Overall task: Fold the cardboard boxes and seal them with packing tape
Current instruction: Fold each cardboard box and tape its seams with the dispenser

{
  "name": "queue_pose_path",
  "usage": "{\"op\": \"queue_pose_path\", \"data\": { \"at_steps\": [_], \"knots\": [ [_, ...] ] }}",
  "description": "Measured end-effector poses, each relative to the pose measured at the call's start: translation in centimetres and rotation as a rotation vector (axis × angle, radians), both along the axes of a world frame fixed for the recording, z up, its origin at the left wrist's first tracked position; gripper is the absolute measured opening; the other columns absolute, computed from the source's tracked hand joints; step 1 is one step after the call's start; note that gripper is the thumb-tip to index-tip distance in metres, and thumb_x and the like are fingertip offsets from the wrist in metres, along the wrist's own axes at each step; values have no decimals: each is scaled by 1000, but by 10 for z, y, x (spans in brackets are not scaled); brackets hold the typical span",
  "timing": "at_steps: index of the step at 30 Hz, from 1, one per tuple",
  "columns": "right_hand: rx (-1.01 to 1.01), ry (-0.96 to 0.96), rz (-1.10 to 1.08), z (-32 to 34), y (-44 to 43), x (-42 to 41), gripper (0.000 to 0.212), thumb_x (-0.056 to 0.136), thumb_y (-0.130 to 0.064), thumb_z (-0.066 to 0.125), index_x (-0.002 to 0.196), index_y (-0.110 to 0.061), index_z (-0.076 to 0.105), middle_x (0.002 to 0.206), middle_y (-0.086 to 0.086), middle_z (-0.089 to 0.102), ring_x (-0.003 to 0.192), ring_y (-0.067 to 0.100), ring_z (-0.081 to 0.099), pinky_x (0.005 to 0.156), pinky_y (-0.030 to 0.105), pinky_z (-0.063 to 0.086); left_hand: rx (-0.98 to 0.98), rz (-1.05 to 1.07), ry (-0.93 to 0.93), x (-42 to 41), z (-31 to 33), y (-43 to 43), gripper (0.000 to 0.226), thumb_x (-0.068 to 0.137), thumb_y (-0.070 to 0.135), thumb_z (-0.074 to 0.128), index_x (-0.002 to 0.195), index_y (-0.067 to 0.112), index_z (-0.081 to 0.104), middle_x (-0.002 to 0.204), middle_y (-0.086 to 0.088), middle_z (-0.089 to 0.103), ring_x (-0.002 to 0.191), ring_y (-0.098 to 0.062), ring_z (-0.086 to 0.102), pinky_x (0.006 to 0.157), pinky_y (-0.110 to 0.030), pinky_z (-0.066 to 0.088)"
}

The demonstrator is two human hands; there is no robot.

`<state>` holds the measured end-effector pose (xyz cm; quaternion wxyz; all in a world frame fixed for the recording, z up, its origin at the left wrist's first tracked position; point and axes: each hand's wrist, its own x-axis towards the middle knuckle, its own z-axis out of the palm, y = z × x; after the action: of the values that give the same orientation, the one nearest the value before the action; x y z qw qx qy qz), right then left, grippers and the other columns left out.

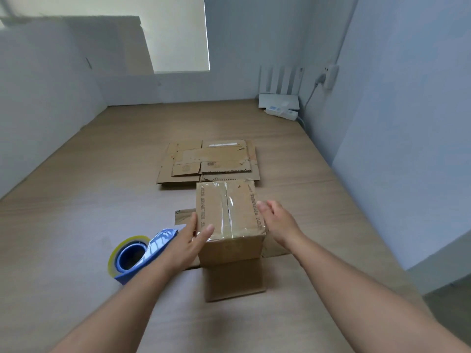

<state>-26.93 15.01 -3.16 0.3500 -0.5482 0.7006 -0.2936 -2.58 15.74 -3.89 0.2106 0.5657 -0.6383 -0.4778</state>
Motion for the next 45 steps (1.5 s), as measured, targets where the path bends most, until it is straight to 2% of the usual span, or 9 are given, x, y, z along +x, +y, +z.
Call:
{"op": "queue_pose_path", "data": {
  "at_steps": [3, 7, 11, 17, 22, 25, 30, 37, 45],
  "knots": [
    [62, 98, -90, 0, -4, 2, 60, 93, -64, 29, 106, -11, 55, 103, 7, 62, 94, 25, 56, 78, 34, 44, 98, 46, 132, -21, 1, -3, 92, 75, 74, 39, 153, 29, 19, 154, 8, 29, 139, -15, 33, 114, -37, 31],
    [143, 298, -204, 3, -2, -32, 75, 93, -65, 17, 106, -5, 59, 107, 12, 61, 104, 30, 57, 81, 36, 43, 207, -6, 205, -37, 7, -8, 79, 73, 76, 37, 141, 35, 37, 139, 2, 48, 124, -20, 50, 78, -25, 53],
    [130, 310, -159, 9, 2, -37, 62, 95, -62, 20, 83, -13, 57, 99, 9, 63, 88, 25, 53, 74, 34, 41, 244, -23, 108, -51, 23, -14, 82, 74, 79, 30, 141, 31, 37, 133, -6, 54, 109, -22, 60, 78, -31, 56],
    [-128, -268, -228, 55, -2, -39, 86, 77, -83, 24, 120, -21, 63, 117, 2, 66, 113, 22, 57, 93, 36, 43, 94, 92, 402, -51, 70, -30, 74, 67, 84, 35, 116, 35, 57, 119, 7, 63, 107, -17, 63, 86, -36, 53],
    [-225, -622, -306, 76, -8, -49, 89, 75, -84, 25, 92, -8, 66, 95, 2, 74, 98, 17, 67, 94, 43, 48, 28, 350, 626, -36, 87, -38, 86, 60, 86, 34, 89, 9, 61, 96, -10, 71, 101, -27, 64, 95, -45, 48],
    [-86, -567, -328, 65, -6, -49, 80, 86, -77, 19, 76, -11, 62, 81, 4, 74, 83, 21, 68, 84, 41, 48, 171, 406, 530, -28, 74, -34, 96, 65, 88, 26, 112, 11, 58, 104, -16, 69, 100, -32, 65, 91, -49, 50],
    [165, -475, -294, 34, 12, -35, 57, 97, -59, 22, 107, -19, 60, 91, 5, 67, 80, 22, 62, 76, 37, 48, 305, 328, 339, -18, 54, -14, 101, 64, 89, 17, 126, 19, 57, 96, -15, 72, 98, -29, 65, 78, -44, 55],
    [196, -405, -222, 39, 27, -21, 96, 72, -86, 24, 136, -19, 50, 135, 12, 54, 123, 33, 50, 101, 53, 43, 315, 269, 188, -20, 51, 2, 70, 87, 70, 40, 137, 22, 46, 130, -12, 54, 112, -29, 56, 81, -42, 58],
    [-168, 212, -239, 33, 55, -9, 40, 93, -36, 51, 61, -16, 40, 56, -2, 44, 63, 25, 46, 54, 35, 35, -39, 264, -62, -15, 45, 26, 18, 100, 27, 46, 88, 16, 55, 77, -1, 52, 73, -17, 60, 54, -20, 49]
  ]
}}
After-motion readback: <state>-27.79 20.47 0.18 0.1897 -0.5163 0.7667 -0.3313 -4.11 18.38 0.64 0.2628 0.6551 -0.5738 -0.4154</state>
